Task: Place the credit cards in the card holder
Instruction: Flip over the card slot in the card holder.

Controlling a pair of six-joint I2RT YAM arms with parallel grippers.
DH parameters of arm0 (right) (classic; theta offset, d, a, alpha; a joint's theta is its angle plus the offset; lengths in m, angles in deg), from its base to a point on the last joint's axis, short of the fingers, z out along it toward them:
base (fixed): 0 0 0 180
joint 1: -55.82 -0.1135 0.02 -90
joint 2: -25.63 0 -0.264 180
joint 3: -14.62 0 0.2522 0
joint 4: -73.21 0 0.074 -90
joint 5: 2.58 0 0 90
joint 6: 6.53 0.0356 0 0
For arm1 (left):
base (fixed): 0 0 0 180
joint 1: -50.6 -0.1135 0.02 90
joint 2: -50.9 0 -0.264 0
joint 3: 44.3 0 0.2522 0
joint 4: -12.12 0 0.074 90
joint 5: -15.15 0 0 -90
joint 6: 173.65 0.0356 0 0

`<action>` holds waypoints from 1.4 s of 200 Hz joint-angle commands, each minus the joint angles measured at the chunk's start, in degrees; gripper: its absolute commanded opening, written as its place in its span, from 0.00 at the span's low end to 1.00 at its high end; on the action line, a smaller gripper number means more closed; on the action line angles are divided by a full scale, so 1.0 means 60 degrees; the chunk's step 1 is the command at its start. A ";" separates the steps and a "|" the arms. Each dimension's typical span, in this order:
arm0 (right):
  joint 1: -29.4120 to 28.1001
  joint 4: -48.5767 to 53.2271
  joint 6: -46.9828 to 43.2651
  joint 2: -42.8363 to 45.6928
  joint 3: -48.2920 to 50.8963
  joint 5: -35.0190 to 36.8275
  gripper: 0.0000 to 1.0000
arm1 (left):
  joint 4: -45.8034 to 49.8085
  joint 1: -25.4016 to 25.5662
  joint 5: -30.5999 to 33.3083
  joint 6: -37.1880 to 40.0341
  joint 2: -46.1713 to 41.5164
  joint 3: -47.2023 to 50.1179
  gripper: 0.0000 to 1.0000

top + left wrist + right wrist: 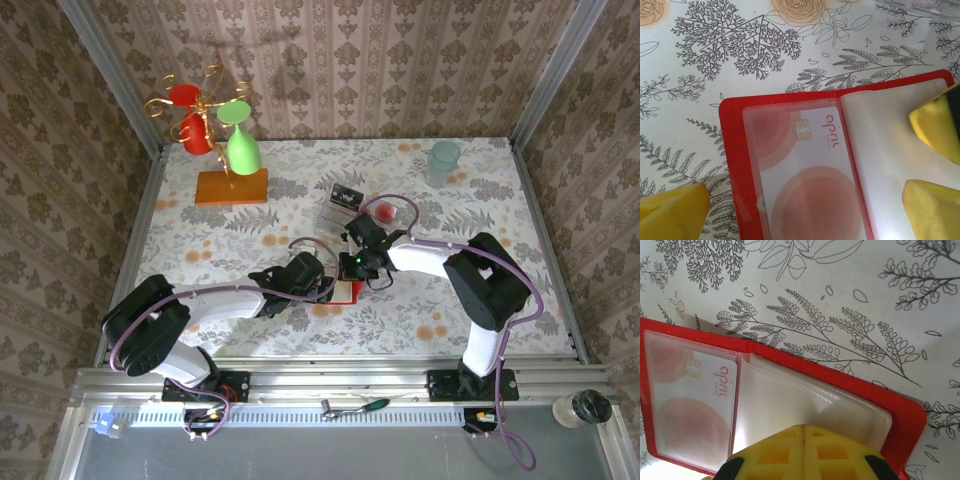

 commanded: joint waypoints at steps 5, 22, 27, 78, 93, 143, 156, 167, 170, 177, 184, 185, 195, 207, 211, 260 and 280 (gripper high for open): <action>-0.0081 0.0002 0.0166 -0.0341 -0.0117 -0.0142 0.06 | -0.0151 0.0092 0.0162 -0.0148 0.0183 0.0144 1.00; -0.0077 -0.0028 0.0178 -0.0346 -0.0086 -0.0151 0.06 | -0.0201 0.0088 0.0140 -0.0111 0.0273 0.0134 1.00; -0.0081 -0.0033 0.0188 -0.0338 -0.0079 -0.0143 0.06 | -0.0188 0.0087 0.0144 -0.0105 0.0326 0.0130 1.00; -0.0094 -0.0098 0.0230 -0.0370 -0.0051 -0.0184 0.06 | -0.0255 0.0115 0.0090 -0.0045 0.0692 0.0147 1.00; -0.0096 -0.0136 0.0261 -0.0384 -0.0050 -0.0207 0.06 | -0.0333 0.0131 0.0066 -0.0075 0.0747 0.0245 0.97; -0.0083 -0.0083 0.0276 -0.0247 -0.0169 -0.0278 0.11 | -0.0625 0.0153 -0.0006 -0.0221 0.0792 0.0526 0.86; -0.0081 -0.0046 0.0299 -0.0037 -0.0190 -0.0225 0.16 | -0.0686 0.0153 -0.0023 -0.0221 0.0842 0.0543 0.83; -0.0063 -0.0006 0.0305 0.0155 -0.0185 -0.0158 0.21 | -0.0724 0.0160 -0.0052 -0.0234 0.0891 0.0563 0.82; -0.0066 0.0015 0.0313 0.0205 -0.0169 -0.0120 0.22 | -0.0733 0.0160 -0.0069 -0.0226 0.0890 0.0558 0.81; -0.0053 0.0025 0.0342 0.0331 -0.0149 -0.0063 0.25 | -0.0747 0.0159 -0.0081 -0.0233 0.0938 0.0558 0.80; -0.0052 0.0032 0.0384 0.0451 -0.0119 -0.0003 0.28 | -0.0769 0.0167 -0.0090 -0.0233 0.0947 0.0572 0.80; -0.0052 0.0026 0.0389 0.0459 -0.0099 0.0001 0.28 | -0.0776 0.0164 -0.0096 -0.0234 0.0948 0.0572 0.80; -0.0052 0.0006 0.0436 0.0579 -0.0032 0.0061 0.32 | -0.0817 0.0161 -0.0112 -0.0247 0.0980 0.0594 0.80; -0.0052 -0.0043 0.0520 0.0692 0.0063 0.0110 0.36 | -0.0855 0.0160 -0.0119 -0.0266 0.0992 0.0617 0.80; -0.0048 -0.0063 0.0552 0.0721 0.0094 0.0133 0.37 | -0.0884 0.0160 -0.0129 -0.0264 0.0988 0.0638 0.79; -0.0052 -0.0333 0.0877 0.0660 0.0474 0.0328 0.48 | -0.0962 0.0162 -0.0132 -0.0281 0.0992 0.0690 0.79; -0.0050 -0.0451 0.0921 0.0491 0.0463 0.0180 0.49 | -0.0986 0.0161 -0.0144 -0.0294 0.0981 0.0689 0.79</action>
